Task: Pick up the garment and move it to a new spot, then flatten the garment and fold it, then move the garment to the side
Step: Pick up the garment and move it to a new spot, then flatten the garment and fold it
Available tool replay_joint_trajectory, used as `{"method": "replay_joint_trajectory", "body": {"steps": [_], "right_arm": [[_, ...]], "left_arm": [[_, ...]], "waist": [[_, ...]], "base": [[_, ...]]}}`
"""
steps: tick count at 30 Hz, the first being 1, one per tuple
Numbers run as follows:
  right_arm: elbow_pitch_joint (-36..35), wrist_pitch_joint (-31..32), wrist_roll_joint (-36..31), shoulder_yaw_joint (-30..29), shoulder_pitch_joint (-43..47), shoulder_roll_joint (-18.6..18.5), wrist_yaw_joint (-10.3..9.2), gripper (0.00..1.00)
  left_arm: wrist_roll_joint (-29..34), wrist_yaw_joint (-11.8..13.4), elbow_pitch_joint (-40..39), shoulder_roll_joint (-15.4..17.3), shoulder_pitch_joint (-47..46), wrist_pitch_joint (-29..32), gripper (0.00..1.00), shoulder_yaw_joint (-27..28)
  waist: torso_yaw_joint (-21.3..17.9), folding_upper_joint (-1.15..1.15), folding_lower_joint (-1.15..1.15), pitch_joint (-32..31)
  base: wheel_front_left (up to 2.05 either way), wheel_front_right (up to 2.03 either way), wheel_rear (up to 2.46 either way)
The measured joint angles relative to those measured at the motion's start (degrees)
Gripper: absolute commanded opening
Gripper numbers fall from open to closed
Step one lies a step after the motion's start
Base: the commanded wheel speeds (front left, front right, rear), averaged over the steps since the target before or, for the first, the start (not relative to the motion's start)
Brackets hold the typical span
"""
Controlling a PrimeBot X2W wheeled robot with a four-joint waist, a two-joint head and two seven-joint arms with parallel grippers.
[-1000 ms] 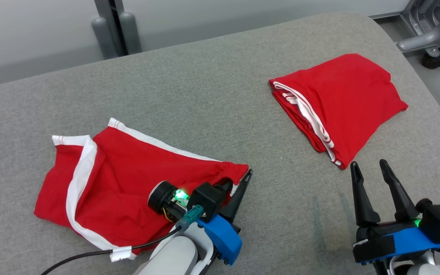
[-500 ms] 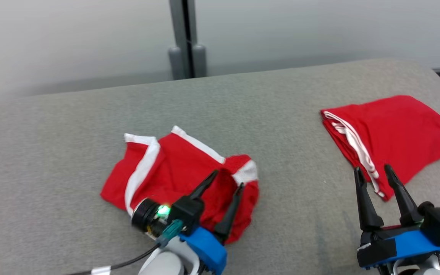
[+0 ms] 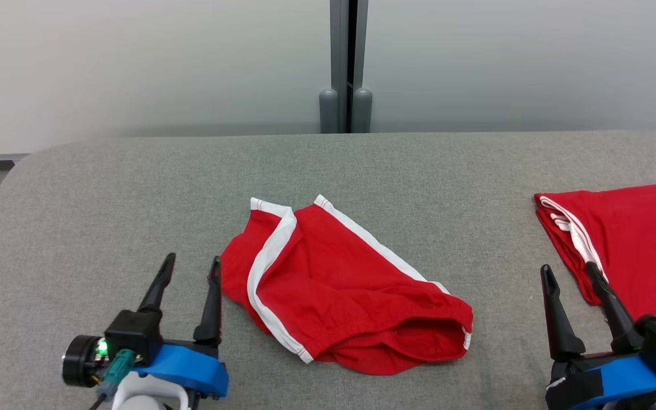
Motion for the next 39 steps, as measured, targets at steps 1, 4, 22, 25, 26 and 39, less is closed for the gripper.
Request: {"method": "replay_joint_trajectory", "body": {"steps": [1,4,22,25,26,39], "right_arm": [[-0.1,0.2,0.0,0.0,0.4,0.0,0.00,1.00],[-0.6,1.1,0.1,-0.1,1.6,0.0,0.00,1.00],[-1.7,3.4,0.0,0.0,6.1,0.0,-0.01,1.00],[-1.8,3.5,0.0,0.1,6.1,0.0,-0.01,1.00],[-1.9,3.5,0.0,0.1,6.1,0.0,-0.01,1.00],[-1.5,4.2,-0.1,1.3,6.1,0.0,-0.01,1.00]], "left_arm": [[-0.3,0.3,-0.5,0.5,0.4,-0.1,1.00,0.8],[-1.2,0.8,-1.8,2.8,2.2,-0.6,1.00,3.2],[-2.3,1.2,-3.3,4.7,7.2,0.3,1.00,2.7],[-2.4,1.4,-3.3,4.8,7.3,0.3,1.00,2.7],[-2.4,1.4,-3.3,4.8,7.3,0.3,1.00,2.7],[-2.4,1.5,-3.6,4.9,7.1,0.0,1.00,2.5]], "waist": [[0.1,0.00,0.00,-0.3],[0.3,0.00,0.00,-1.5],[-2.8,0.00,0.00,-4.9],[-2.9,0.00,0.00,-4.9],[-2.9,-0.01,0.00,-4.9],[-2.7,-0.01,0.00,-4.1]], "base": [[0.00,0.00,0.00],[0.00,0.00,0.00],[0.00,0.00,0.00],[0.00,0.00,0.00],[0.00,0.00,0.00],[0.00,0.00,0.00]]}}
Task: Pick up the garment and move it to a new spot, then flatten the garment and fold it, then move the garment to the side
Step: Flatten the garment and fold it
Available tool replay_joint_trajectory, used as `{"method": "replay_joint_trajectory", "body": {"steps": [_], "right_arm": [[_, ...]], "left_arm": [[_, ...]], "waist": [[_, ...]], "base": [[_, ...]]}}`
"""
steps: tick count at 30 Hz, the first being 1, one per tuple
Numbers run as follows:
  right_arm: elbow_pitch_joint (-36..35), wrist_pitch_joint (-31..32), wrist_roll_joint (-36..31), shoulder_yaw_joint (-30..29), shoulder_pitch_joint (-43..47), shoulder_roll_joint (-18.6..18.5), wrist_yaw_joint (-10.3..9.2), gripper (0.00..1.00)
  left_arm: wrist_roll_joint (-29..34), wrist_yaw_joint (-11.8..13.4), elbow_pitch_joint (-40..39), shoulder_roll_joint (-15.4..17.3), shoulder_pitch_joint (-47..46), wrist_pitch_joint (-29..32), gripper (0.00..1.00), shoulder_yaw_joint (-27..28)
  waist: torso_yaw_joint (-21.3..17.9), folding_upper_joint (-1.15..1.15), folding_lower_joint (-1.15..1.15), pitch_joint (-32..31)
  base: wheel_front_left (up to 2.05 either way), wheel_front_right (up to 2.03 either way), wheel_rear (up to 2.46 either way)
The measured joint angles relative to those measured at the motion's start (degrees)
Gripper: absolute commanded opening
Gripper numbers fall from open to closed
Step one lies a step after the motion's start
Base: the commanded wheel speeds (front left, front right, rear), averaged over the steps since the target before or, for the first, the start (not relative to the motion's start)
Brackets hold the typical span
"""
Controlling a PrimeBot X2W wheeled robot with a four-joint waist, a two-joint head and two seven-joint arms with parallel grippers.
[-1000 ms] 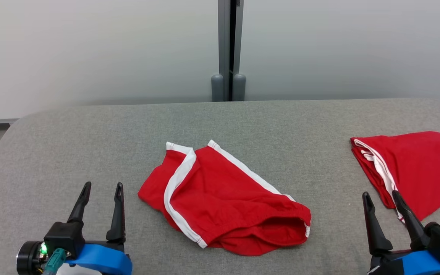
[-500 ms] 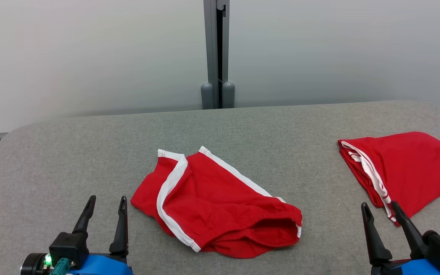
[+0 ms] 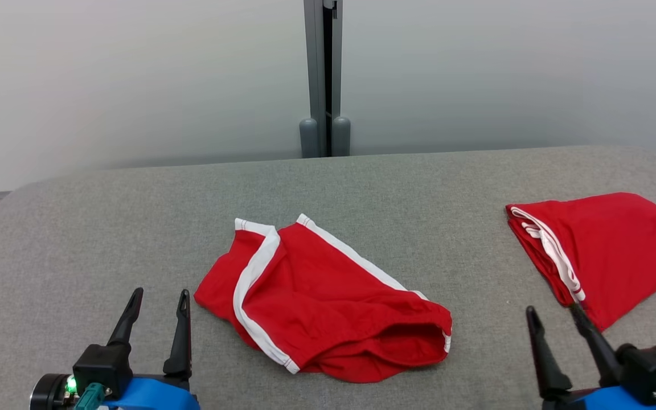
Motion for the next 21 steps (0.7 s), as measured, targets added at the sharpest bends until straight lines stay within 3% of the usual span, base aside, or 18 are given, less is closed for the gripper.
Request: {"method": "replay_joint_trajectory", "body": {"steps": [7,15,21], "right_arm": [[3.3,2.5,-1.0,11.4,-2.9,0.0,0.01,1.00],[12.7,2.4,0.1,27.0,-11.9,-1.4,0.01,1.00],[20.3,1.1,-1.6,33.7,-20.3,-3.3,0.01,1.00]], "left_arm": [[1.1,0.5,-1.6,0.1,-3.0,-0.2,1.00,-0.2],[2.1,0.0,-2.3,-0.9,-7.1,-0.9,1.00,-1.2],[2.7,-0.3,-2.0,-1.5,-9.1,-1.3,1.00,-1.2]], "waist": [[0.5,0.01,0.00,3.5],[3.2,0.02,0.01,8.6],[5.2,0.02,0.02,11.8]], "base": [[0.00,0.00,0.00],[0.00,0.00,0.00],[0.00,0.00,0.00]]}}
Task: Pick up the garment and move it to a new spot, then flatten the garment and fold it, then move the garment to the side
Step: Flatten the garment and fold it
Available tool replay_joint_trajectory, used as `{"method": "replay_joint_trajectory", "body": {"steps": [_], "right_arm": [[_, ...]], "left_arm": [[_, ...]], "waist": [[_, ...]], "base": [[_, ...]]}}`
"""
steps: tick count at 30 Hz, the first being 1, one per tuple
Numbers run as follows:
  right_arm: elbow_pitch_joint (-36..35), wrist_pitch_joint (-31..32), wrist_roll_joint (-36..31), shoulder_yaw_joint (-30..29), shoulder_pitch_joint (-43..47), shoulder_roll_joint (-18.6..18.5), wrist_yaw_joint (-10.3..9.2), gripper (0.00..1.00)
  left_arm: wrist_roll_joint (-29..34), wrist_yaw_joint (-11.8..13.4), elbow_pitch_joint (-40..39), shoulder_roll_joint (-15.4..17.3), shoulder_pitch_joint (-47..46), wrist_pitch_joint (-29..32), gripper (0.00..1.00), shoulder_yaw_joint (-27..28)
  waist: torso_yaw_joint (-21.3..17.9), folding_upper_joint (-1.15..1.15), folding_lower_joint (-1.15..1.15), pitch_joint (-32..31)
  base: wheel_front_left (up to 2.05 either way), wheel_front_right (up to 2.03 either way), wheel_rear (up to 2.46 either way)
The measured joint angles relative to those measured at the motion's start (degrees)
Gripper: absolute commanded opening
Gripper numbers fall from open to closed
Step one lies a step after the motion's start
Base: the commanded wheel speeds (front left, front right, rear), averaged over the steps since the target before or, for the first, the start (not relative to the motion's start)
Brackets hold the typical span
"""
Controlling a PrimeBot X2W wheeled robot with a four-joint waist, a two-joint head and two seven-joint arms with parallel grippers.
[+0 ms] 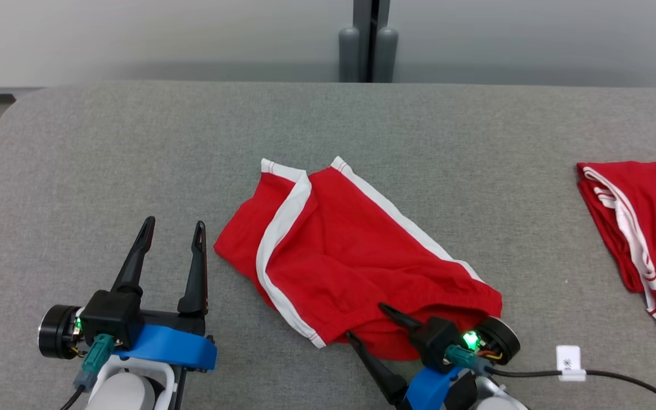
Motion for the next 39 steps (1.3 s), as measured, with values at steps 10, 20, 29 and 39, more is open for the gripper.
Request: {"method": "replay_joint_trajectory", "body": {"steps": [10,20,29,39], "right_arm": [[9.8,0.9,-1.1,1.5,-6.4,-0.3,0.00,0.00],[6.0,-5.3,3.1,-5.1,-4.8,-1.3,0.00,0.00],[0.6,-4.8,4.6,-16.2,2.4,-3.6,0.00,0.00],[1.8,-4.0,12.1,-27.6,10.1,0.1,0.00,0.40]], "left_arm": [[0.5,-0.4,1.0,-0.8,-1.5,-0.4,1.00,0.2],[0.9,-0.4,0.9,-1.1,-1.5,-0.5,1.00,1.0],[0.9,-0.3,1.1,-1.2,-1.3,-0.5,1.00,1.3],[0.9,-0.2,1.4,-1.6,-0.4,-0.5,1.00,1.5]], "waist": [[0.8,0.00,-0.01,1.9],[-0.9,0.00,-0.01,1.5],[-2.7,-0.01,-0.02,0.7],[-2.8,-0.02,-0.02,-0.9]], "base": [[0.00,0.00,0.00],[0.00,0.00,0.00],[0.00,0.00,0.00],[0.00,0.00,0.00]]}}
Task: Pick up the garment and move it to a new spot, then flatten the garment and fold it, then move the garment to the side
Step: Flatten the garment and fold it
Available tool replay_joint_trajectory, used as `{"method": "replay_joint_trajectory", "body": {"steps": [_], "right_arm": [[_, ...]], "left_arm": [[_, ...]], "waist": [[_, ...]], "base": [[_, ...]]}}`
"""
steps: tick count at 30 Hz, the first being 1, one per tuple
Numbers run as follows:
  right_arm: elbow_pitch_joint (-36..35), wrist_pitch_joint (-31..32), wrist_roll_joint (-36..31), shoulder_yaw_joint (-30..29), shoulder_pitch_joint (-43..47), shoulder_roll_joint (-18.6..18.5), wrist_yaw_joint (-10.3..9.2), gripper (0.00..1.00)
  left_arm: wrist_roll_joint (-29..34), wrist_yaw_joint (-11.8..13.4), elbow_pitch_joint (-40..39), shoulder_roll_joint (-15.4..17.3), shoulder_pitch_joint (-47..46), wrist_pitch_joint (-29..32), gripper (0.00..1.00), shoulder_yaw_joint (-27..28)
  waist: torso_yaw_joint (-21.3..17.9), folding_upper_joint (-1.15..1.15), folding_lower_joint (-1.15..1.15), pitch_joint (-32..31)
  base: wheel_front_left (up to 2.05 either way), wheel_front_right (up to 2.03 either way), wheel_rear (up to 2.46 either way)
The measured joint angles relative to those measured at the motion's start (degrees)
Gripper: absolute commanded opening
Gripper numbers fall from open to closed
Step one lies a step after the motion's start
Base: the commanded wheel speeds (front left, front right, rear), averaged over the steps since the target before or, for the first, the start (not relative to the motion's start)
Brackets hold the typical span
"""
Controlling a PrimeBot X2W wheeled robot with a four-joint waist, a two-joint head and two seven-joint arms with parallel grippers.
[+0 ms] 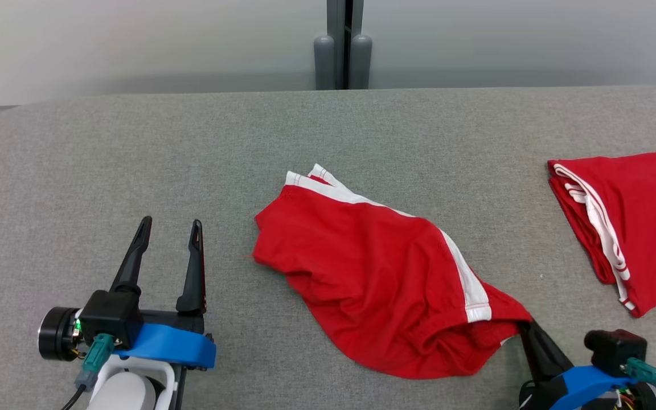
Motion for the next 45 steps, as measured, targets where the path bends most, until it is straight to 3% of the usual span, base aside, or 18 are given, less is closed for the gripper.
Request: {"method": "replay_joint_trajectory", "body": {"steps": [1,9,23,38,43,45], "right_arm": [[-0.2,-0.5,0.5,-0.7,0.2,0.4,0.00,1.00],[-4.2,-3.0,-2.5,-3.2,2.5,1.0,-0.01,1.00],[-22.3,-1.0,-10.0,-7.8,7.4,1.8,0.00,1.00],[-26.3,1.9,-11.0,-7.9,8.7,2.8,-0.01,1.00],[-26.6,1.8,-10.5,-7.6,8.1,2.9,0.00,1.00],[-26.8,1.8,-10.4,-7.5,7.2,3.0,0.00,1.00]], "left_arm": [[0.0,0.2,0.0,0.0,0.3,0.0,1.00,0.1],[-0.2,0.5,0.6,0.0,2.1,0.0,1.00,0.3],[-0.8,2.3,0.6,1.8,6.4,1.4,1.00,0.5],[-1.1,2.4,-0.5,2.5,7.4,3.3,1.00,-0.4],[-1.1,0.5,-0.2,2.5,1.7,6.9,1.00,-2.0],[-1.7,-1.9,1.8,1.5,-3.8,11.3,1.00,-3.9]], "waist": [[-0.1,0.00,0.00,-0.1],[-0.9,0.00,0.00,-2.4],[-2.6,0.00,0.00,-6.3],[-2.4,0.00,0.00,-6.6],[-2.5,0.00,0.01,-4.3],[-3.0,0.00,0.00,-2.1]], "base": [[0.00,0.00,0.00],[0.00,0.00,0.00],[0.00,0.00,0.00],[0.00,0.00,0.00],[0.00,0.00,0.00],[0.00,0.00,0.00]]}}
